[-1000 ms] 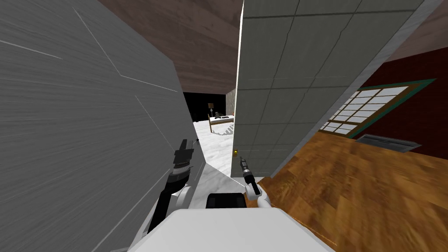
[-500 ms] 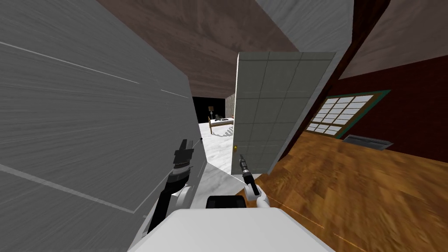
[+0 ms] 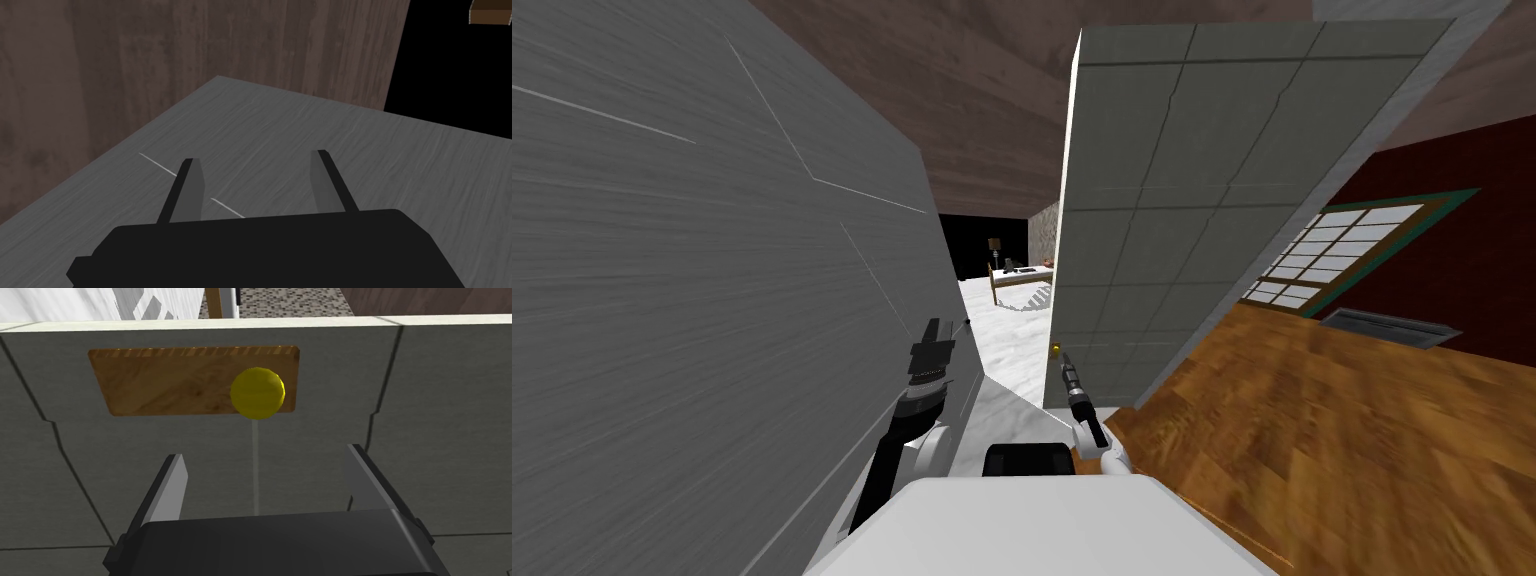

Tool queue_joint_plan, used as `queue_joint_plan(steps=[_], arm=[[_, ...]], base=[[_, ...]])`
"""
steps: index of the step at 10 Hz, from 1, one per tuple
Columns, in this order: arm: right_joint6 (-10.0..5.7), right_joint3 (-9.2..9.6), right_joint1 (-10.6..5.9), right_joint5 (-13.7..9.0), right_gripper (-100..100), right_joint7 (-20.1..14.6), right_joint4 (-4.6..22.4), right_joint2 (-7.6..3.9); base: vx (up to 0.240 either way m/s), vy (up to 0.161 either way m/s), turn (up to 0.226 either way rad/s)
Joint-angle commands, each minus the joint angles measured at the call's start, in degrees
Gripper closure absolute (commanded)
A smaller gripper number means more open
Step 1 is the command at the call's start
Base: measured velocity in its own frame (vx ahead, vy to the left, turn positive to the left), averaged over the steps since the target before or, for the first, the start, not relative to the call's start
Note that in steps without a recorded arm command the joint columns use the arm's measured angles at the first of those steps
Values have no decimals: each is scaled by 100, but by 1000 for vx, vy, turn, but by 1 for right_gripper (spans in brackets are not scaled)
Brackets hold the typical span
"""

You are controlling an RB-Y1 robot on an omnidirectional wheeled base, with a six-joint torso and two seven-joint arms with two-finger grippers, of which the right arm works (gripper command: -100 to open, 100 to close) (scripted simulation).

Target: Push the door open

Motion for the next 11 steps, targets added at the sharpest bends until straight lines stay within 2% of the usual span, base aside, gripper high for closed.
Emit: queue_joint_plan(steps=[1,4,5,6,11], arm=[[-46,-15,5,-8,-100,9,21,11],[-112,-41,21,-23,-100,26,40,101],[-84,-34,26,-19,-100,22,19,79],[-84,-34,26,-19,100,22,19,79],[-84,-34,26,-19,100,22,19,79]], base=[[202,6,26],[193,24,22],[65,5,-8],[-14,2,8],[-10,-1,2]])
